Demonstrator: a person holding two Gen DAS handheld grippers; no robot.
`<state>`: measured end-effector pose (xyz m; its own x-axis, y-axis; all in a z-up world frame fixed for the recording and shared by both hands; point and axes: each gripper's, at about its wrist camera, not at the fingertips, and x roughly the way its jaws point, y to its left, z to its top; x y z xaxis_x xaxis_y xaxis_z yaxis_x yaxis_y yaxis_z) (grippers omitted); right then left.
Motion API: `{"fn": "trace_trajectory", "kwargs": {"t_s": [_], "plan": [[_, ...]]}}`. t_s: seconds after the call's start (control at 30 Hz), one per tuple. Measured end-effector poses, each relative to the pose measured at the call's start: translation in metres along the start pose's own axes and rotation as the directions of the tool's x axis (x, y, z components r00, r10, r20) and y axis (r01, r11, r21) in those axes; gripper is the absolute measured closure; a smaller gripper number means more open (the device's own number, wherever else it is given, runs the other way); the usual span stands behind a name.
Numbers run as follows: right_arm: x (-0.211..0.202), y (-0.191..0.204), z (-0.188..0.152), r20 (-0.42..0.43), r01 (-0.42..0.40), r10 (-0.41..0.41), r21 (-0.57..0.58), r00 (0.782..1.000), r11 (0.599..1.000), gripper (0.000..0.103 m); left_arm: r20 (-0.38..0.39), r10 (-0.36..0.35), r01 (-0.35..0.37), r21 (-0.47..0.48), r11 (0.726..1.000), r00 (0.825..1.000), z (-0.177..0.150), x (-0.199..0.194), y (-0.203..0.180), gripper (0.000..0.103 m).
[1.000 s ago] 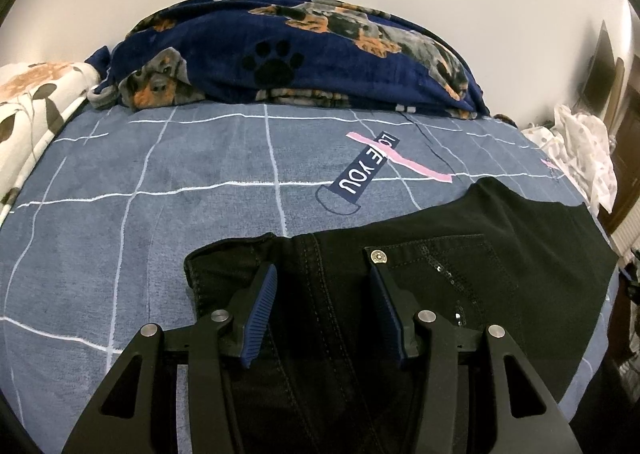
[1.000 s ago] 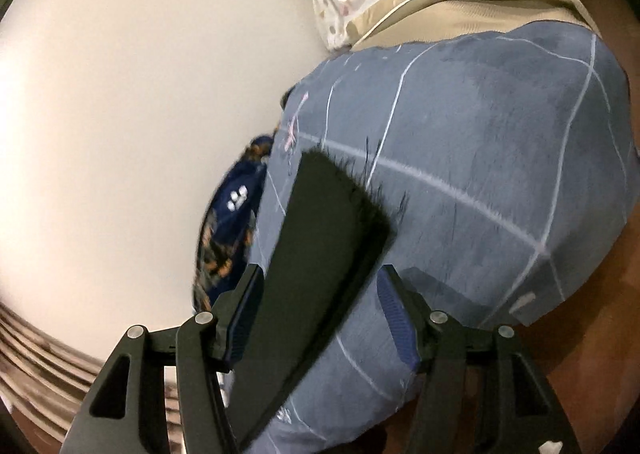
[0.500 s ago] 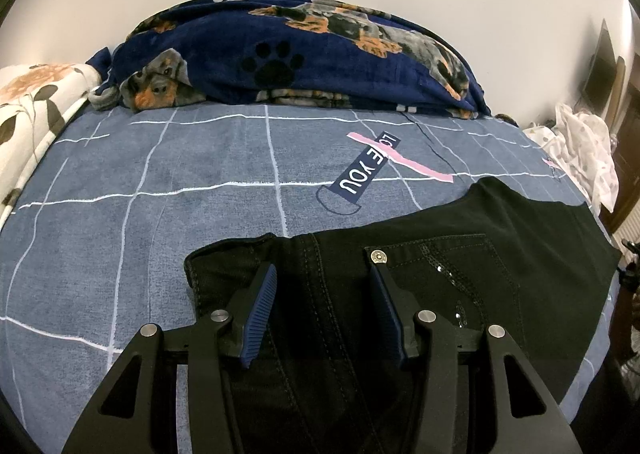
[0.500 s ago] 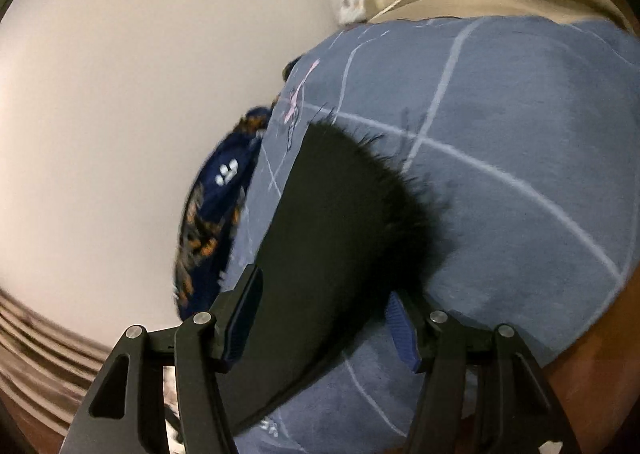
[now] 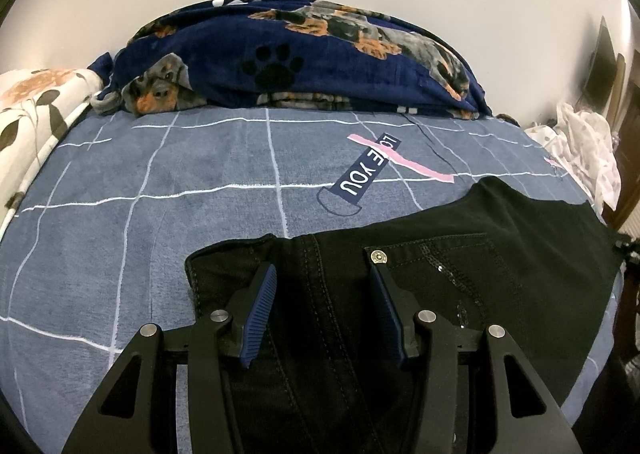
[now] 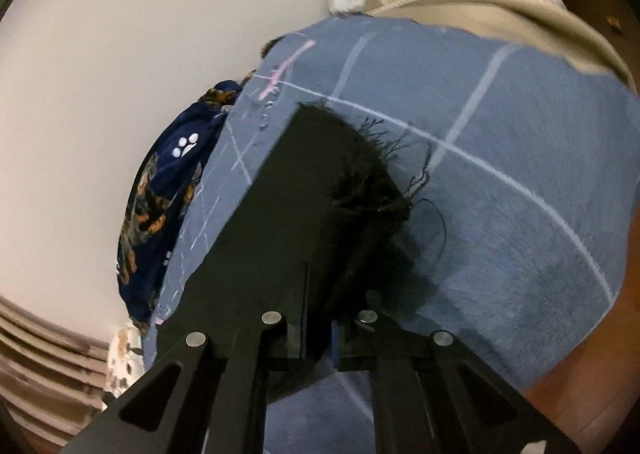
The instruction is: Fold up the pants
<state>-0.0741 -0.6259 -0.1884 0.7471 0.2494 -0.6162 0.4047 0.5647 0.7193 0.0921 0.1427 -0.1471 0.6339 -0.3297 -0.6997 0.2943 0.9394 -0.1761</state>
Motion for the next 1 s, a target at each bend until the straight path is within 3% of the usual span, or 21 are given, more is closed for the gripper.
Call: {"fn": "trace_trajectory", "kwargs": {"t_s": [0.4,0.77,1.0], "plan": [[0.004,0.109,-0.019,-0.019,-0.014,0.009,-0.28,1.0,0.96,0.095,0.009,0.017,-0.017,0.012,1.0,1.0,0.001,-0.001,-0.003,0.053],[0.032,0.168,-0.064,-0.127,-0.11,0.068,-0.366,0.99,0.924,0.095,0.022,0.048,-0.048,0.036,0.998,0.999,0.0,-0.001,-0.008,0.052],[0.057,0.204,-0.106,-0.227,-0.199,0.114,-0.397,0.967,0.896,0.095,0.022,0.047,-0.047,0.035,0.998,0.999,0.0,-0.001,-0.007,0.052]]}}
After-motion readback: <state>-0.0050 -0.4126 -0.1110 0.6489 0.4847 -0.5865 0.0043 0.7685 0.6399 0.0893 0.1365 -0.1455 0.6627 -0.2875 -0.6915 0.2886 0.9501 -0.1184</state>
